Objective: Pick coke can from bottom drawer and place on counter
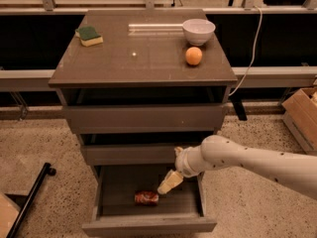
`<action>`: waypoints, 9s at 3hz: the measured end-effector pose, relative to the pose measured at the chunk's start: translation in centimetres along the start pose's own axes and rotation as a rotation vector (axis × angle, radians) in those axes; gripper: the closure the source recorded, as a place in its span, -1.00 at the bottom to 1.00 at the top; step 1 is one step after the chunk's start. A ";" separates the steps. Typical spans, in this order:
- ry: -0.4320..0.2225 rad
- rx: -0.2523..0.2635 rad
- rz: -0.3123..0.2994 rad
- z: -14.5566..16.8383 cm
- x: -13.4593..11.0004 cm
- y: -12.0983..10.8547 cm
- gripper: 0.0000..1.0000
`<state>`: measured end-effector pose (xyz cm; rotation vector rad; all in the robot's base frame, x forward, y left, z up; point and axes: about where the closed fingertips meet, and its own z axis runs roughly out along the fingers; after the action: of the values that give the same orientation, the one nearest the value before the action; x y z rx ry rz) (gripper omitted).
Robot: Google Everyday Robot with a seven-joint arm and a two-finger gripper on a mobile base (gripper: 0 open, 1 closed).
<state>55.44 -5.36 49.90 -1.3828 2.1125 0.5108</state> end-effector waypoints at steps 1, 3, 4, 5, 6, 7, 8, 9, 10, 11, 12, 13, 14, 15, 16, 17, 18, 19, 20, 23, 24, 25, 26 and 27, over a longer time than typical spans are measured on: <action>-0.024 -0.039 0.014 3.4 1.5 -0.2 -1.00; 0.007 -0.058 0.033 4.8 2.4 0.4 -1.00; -0.018 -0.098 0.065 7.3 3.5 0.3 -1.00; -0.086 -0.159 0.111 12.6 6.7 -0.5 -1.00; -0.125 -0.193 0.136 15.7 8.7 -1.0 -1.00; -0.129 -0.190 0.143 16.1 9.0 -1.3 -1.00; -0.142 -0.207 0.162 18.1 9.3 -1.0 -1.00; -0.167 -0.234 0.166 21.1 9.6 -1.3 -1.00; -0.174 -0.261 0.194 25.2 11.0 -1.6 -1.00; -0.175 -0.266 0.223 28.0 12.4 -1.6 -1.00; -0.122 -0.250 0.264 32.1 13.8 -0.4 -1.00; -0.090 -0.225 0.294 34.3 14.4 0.5 -1.00; -0.077 -0.201 0.352 35.4 15.4 1.0 -0.61; -0.072 -0.163 0.379 35.2 15.7 0.9 -0.15; -0.073 -0.133 0.392 34.4 15.5 0.9 0.32; -0.092 -0.115 0.402 33.3 15.2 0.9 0.75; -0.158 -0.124 0.389 30.0 13.5 -0.3 1.00; -0.198 -0.211 0.303 25.0 11.8 0.4 1.00; -0.221 -0.308 0.187 19.2 10.8 1.4 1.00; -0.112 -0.300 0.048 -1.3 10.1 7.7 1.00; -0.024 -0.216 0.068 -7.8 9.6 7.7 1.00; 0.087 -0.087 0.013 -17.0 6.2 3.5 1.00; 0.087 -0.086 0.013 -17.0 6.2 3.5 1.00; 0.126 -0.014 -0.024 -19.4 5.0 3.8 1.00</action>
Offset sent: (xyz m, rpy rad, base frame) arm 0.0042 0.0076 -0.0305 0.0317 0.0217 0.0116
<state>45.71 -18.80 61.71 -1.4811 2.1924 0.4402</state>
